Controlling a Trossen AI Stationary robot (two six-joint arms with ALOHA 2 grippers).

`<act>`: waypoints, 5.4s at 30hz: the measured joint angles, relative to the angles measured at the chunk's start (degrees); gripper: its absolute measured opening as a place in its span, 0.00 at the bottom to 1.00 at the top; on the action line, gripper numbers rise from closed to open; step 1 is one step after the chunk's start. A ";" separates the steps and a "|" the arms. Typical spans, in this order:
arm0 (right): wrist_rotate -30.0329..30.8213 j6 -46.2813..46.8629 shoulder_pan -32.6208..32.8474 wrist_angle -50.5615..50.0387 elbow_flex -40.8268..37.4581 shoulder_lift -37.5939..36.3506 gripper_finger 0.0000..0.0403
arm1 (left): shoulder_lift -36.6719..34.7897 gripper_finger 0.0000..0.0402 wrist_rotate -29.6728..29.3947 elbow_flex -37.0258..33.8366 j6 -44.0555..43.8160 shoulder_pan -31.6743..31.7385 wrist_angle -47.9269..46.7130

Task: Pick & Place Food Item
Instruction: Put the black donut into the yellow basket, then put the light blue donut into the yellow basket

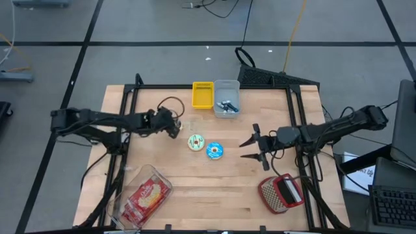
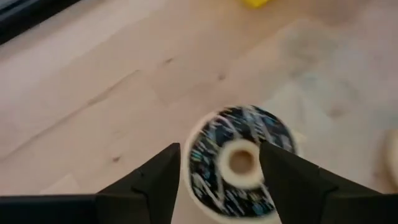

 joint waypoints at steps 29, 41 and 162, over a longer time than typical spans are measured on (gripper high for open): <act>-0.35 -0.42 1.37 3.32 -2.54 0.00 0.42 | 7.58 0.38 17.84 3.90 3.60 8.73 -9.33; -0.31 -0.44 1.32 3.31 -2.54 0.00 0.42 | 8.32 0.38 16.19 3.86 -1.35 8.73 -10.28; -0.22 -0.01 1.30 3.03 -2.54 0.04 0.42 | 19.83 0.40 16.00 38.55 9.79 -4.98 -23.30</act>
